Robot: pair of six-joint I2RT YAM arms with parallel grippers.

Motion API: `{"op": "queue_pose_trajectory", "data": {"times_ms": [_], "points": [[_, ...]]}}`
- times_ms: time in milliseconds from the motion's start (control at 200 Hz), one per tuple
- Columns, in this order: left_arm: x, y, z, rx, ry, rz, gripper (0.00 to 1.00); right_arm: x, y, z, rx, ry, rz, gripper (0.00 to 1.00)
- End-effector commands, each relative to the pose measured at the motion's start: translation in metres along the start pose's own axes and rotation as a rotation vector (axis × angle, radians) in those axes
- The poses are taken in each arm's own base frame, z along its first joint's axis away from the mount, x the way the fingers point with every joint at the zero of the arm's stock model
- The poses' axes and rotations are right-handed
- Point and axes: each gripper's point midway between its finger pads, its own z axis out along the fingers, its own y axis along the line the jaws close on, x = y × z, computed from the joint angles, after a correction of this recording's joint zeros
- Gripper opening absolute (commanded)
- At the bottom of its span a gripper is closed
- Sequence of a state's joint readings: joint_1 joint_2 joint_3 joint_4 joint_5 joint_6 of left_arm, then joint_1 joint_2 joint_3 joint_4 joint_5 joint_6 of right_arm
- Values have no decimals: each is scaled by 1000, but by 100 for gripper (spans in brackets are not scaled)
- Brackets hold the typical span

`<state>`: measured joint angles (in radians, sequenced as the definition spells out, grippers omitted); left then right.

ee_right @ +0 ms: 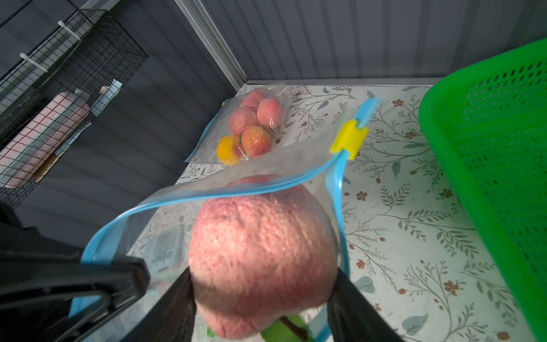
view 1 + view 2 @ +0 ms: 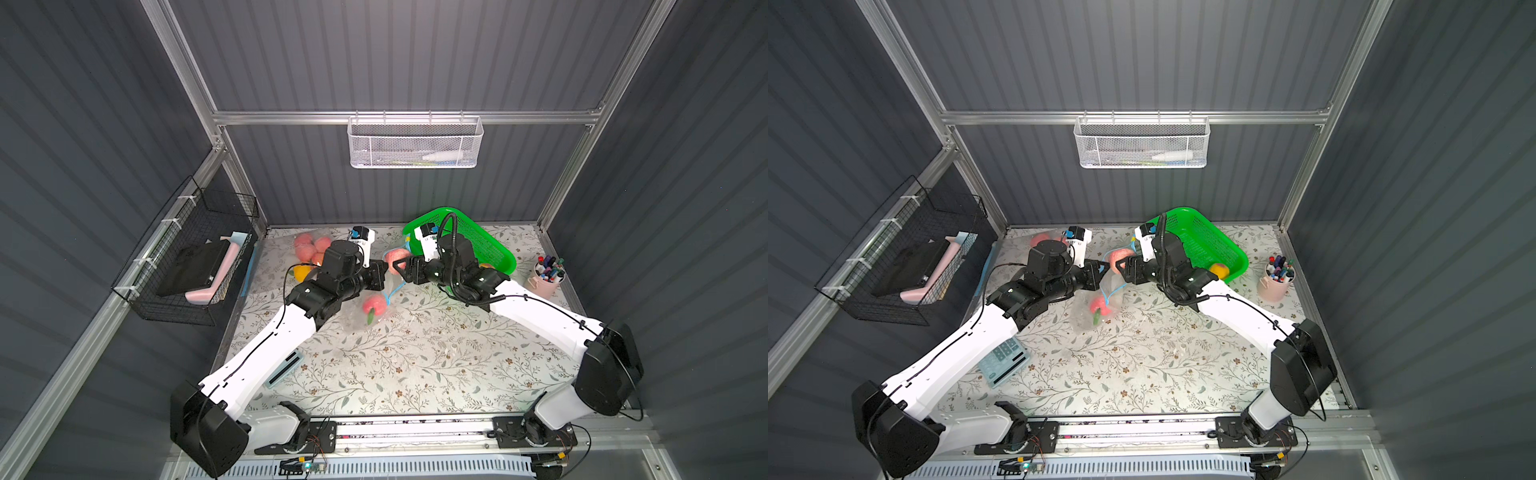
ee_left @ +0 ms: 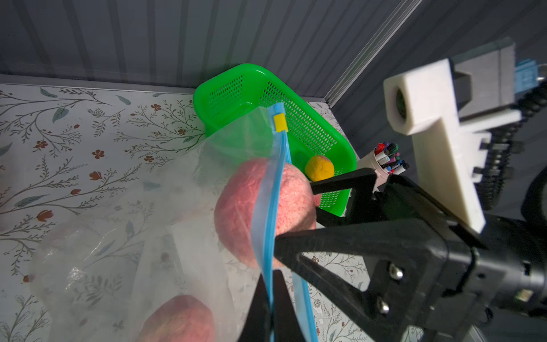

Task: Place the peach in a zip-top bag and seal the zipper
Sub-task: Place the peach in the zipper food storage bag, then pick up the peach from the basket.

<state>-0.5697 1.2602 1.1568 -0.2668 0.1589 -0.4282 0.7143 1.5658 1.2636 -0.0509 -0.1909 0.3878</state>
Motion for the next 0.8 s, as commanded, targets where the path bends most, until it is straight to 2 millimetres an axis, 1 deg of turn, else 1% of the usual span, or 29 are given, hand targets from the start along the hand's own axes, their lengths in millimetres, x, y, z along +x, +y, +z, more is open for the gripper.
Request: {"op": "queue_pose_trajectory", "data": {"times_ms": [0, 55, 110, 165, 200, 310, 405, 540, 625, 685, 705, 730, 795], "points": [[3, 1, -1, -10, -5, 27, 0, -10, 7, -7, 0, -13, 55, 76], [3, 5, -1, -30, -8, 26, 0, -16, 10, -11, -11, -35, 57, 80], [3, 9, -2, -50, -11, 26, 0, -21, 11, -16, -14, -58, 59, 82], [4, 13, -3, -70, -14, 25, 0, -23, 12, -22, -15, -80, 60, 83], [4, 14, -4, -77, -17, 24, 0, -30, 16, -27, -33, -119, 58, 83], [4, 17, -5, -93, -25, 23, 0, -36, 22, -40, -69, -169, 52, 84], [3, 20, -6, -107, -31, 24, 0, -40, 20, -48, -45, -199, 37, 84], [-5, 30, -16, -175, -74, 20, 0, -47, -1, -66, 85, -261, 10, 84], [-13, 37, -28, -230, -119, 27, 0, -52, -20, -83, 201, -305, -11, 89], [-19, 36, -39, -236, -146, 54, 0, -55, -36, -94, 287, -324, -20, 95], [-21, 35, -42, -238, -154, 60, 0, -50, -44, -95, 322, -308, -21, 96], [-23, 35, -47, -244, -162, 69, 0, -50, -52, -99, 357, -306, -21, 98], [-29, 34, -57, -257, -185, 87, 0, -47, -73, -105, 438, -291, -13, 99]]}}
